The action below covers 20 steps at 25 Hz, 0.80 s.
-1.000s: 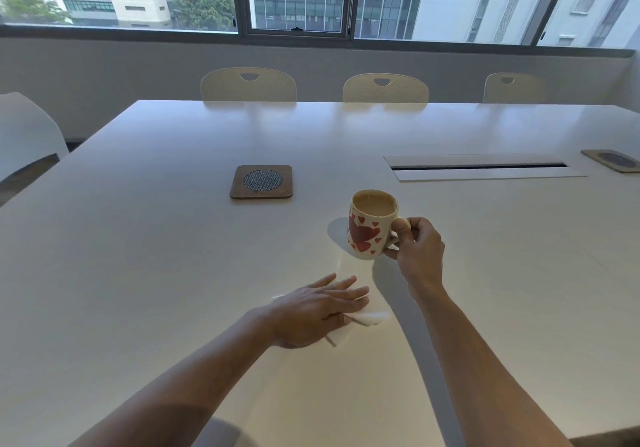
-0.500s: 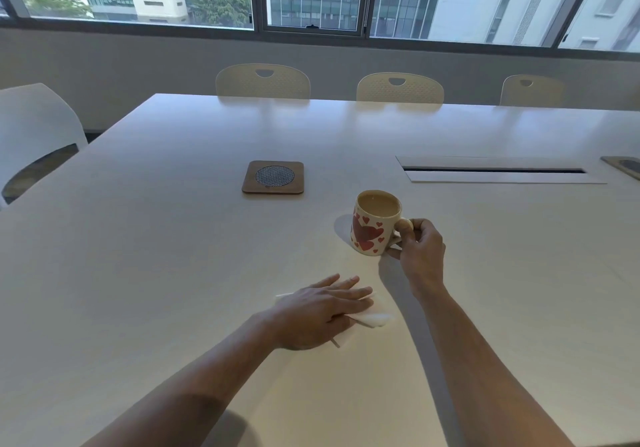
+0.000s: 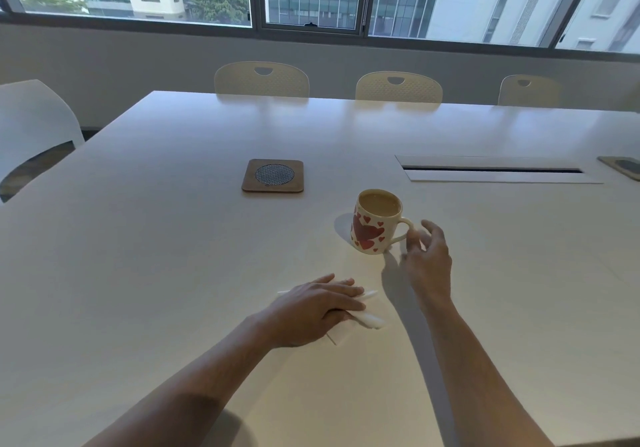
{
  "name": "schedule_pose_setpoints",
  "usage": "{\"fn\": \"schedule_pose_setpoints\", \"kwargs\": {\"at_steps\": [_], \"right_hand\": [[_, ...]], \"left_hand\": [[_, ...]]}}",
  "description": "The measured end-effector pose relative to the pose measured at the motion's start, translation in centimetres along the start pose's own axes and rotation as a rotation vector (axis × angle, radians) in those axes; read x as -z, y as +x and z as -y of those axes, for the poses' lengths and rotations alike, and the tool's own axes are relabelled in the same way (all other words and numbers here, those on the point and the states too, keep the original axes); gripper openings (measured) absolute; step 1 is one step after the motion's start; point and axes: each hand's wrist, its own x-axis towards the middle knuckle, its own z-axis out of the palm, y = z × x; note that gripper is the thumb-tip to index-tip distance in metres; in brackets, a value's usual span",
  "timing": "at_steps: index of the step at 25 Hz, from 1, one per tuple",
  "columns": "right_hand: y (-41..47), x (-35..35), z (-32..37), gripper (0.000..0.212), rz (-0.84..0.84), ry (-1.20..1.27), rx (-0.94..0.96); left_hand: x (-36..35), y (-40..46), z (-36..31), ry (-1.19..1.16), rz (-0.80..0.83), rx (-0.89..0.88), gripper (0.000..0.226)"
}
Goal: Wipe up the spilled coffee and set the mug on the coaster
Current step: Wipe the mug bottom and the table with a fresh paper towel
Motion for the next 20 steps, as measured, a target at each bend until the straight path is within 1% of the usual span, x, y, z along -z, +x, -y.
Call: {"fn": "schedule_pose_setpoints", "kwargs": {"at_steps": [2, 3, 4, 7, 9, 10, 11, 12, 13, 15, 17, 18, 20], "right_hand": [[-2.2, 0.0, 0.5, 0.024, -0.116, -0.038, 0.109], [-3.4, -0.3, 0.8, 0.017, -0.105, -0.039, 0.18], [-4.7, -0.6, 1.2, 0.014, -0.055, -0.059, 0.244], [-7.5, -1.5, 1.6, 0.014, 0.153, -0.177, 0.378], [-8.7, -2.0, 1.7, 0.023, 0.404, -0.298, 0.481], [-9.2, -2.3, 1.6, 0.03, 0.539, -0.397, 0.551], [-9.6, -2.8, 1.3, 0.037, 0.64, -0.502, 0.634], [-9.9, -3.1, 0.8, 0.041, 0.702, -0.583, 0.705], [-10.1, -3.5, 0.4, 0.043, 0.736, -0.626, 0.737], [-10.3, -4.0, 0.0, 0.044, 0.765, -0.625, 0.706], [-10.2, -4.5, -0.2, 0.044, 0.757, -0.579, 0.647], [-10.1, -4.8, -0.3, 0.042, 0.724, -0.562, 0.629], [-10.2, -5.6, -0.3, 0.037, 0.599, -0.569, 0.608]], "left_hand": [[0.3, -0.4, 0.2, -0.008, -0.038, 0.019, 0.032], [0.4, -0.6, 0.4, -0.011, -0.065, 0.031, 0.029], [0.6, -0.8, 0.6, -0.01, -0.09, 0.043, 0.029], [1.2, -1.4, 1.6, 0.016, -0.136, 0.087, 0.035], [1.7, -2.3, 2.7, 0.016, -0.148, 0.124, 0.036], [2.0, -2.9, 3.3, 0.011, -0.151, 0.146, 0.038], [2.3, -3.5, 3.9, 0.007, -0.152, 0.175, 0.041], [2.6, -4.1, 4.5, 0.009, -0.151, 0.209, 0.043], [3.0, -4.7, 5.2, 0.015, -0.152, 0.243, 0.046], [4.2, -6.0, 6.8, 0.025, -0.171, 0.299, 0.049], [5.6, -7.4, 8.7, 0.028, -0.214, 0.357, 0.048], [6.4, -8.1, 9.7, 0.042, -0.241, 0.389, 0.045], [7.5, -9.5, 11.6, 0.09, -0.294, 0.469, 0.041]]}}
